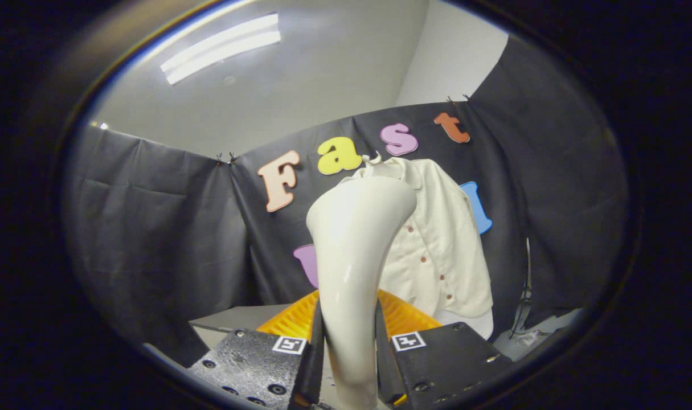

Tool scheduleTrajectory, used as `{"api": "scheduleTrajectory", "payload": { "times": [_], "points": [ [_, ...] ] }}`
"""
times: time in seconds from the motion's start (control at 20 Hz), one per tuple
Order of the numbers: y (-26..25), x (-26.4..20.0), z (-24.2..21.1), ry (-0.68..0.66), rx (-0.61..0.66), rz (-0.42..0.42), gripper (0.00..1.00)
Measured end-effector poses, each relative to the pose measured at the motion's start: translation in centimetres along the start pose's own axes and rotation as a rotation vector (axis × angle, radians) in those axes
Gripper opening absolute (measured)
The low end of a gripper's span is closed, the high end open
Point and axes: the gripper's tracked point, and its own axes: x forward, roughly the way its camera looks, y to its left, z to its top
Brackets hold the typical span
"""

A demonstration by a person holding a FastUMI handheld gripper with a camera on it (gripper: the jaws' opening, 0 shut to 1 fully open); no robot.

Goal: Iron the clothes twice with a garment steamer, once on the left side and once on the right side.

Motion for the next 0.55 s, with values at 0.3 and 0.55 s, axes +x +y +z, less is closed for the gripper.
{"api": "scheduleTrajectory", "payload": {
  "times": [0.3, 0.55],
  "points": [
    [4.6, -4.7, -3.3, 0.007, -0.065, -0.056, 0.4],
    [7.2, -8.3, -6.7, 0.044, -0.148, -0.018, 0.4]
  ]
}}
